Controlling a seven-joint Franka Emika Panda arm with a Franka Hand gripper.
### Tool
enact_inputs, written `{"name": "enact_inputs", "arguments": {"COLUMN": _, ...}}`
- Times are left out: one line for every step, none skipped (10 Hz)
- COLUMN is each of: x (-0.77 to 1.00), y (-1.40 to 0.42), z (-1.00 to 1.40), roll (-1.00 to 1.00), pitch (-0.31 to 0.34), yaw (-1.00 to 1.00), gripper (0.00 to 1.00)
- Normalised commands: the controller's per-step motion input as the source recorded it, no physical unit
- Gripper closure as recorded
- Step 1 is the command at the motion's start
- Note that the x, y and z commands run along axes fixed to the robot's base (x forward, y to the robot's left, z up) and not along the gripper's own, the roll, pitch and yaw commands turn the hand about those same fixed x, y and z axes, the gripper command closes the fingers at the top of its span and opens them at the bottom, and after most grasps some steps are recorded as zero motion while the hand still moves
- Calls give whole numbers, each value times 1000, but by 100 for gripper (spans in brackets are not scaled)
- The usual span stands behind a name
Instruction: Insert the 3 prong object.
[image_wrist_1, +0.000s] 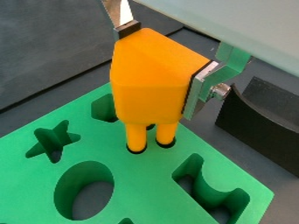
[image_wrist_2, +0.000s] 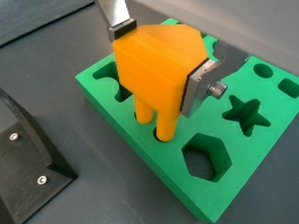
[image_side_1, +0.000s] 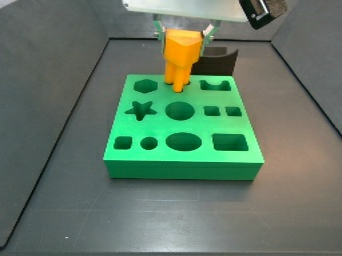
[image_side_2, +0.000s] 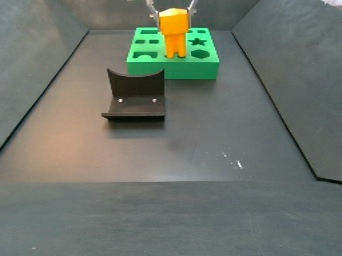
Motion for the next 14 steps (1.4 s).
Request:
{"name": "enact_inputs", "arguments": {"x": 231, "y": 0, "z": -423, "roll": -30, "pitch": 54, "yaw": -226, "gripper": 100}}
{"name": "enact_inputs", "arguments": {"x": 169, "y": 29, "z": -403, "roll": -90, "pitch": 30, "yaw": -389, "gripper": 100}}
{"name": "enact_inputs", "arguments": {"x": 160, "y": 74, "z": -357, "roll": -103, "pitch": 50, "yaw": -480, "gripper": 100}}
{"name": "enact_inputs", "arguments": {"x": 0, "y": 80, "z": -337, "roll": -101, "pitch": 0, "yaw": -246, "gripper": 100}}
{"name": "enact_inputs", "arguments": {"x": -86, "y": 111, "z": -400, "roll": -134, "pitch": -59, "yaw": 0, "gripper": 100}}
{"name": "enact_inputs", "arguments": {"x": -143, "y": 57, "z": -366, "roll": -110, "pitch": -121, "yaw": 160, "gripper": 100}}
{"name": "enact_inputs", "arguments": {"x": -163, "y": 29, "z": -371, "roll": -146, "pitch": -139, "yaw": 309, "gripper": 100}}
{"name": "enact_inputs", "arguments": {"x": -217, "y": 49, "z": -300, "roll": -236, "pitch": -140, "yaw": 266, "gripper": 100}}
{"name": "enact_inputs", "arguments": {"x": -234, "y": 0, "z": -217, "roll": -180, "pitch": -156, "yaw": 246, "gripper": 100}}
{"name": "enact_inputs", "arguments": {"x": -200, "y": 0, "z": -283, "roll": -110, "pitch": -131, "yaw": 200, "gripper": 100}}
{"name": "enact_inputs", "arguments": {"x": -189, "y": 0, "z": -340, "roll": -139, "pitch": -124, "yaw": 137, "gripper": 100}}
{"name": "enact_inputs", "arguments": {"x": -131, "y": 37, "z": -366, "roll": -214, "pitch": -156, "yaw": 0, "gripper": 100}}
{"name": "enact_inputs", "arguments": {"x": 0, "y": 180, "z": -131, "roll": -201, "pitch": -84, "yaw": 0, "gripper": 100}}
{"name": "enact_inputs", "arguments": {"x": 0, "y": 0, "z": 0, "roll": 17, "pitch": 0, "yaw": 0, "gripper": 100}}
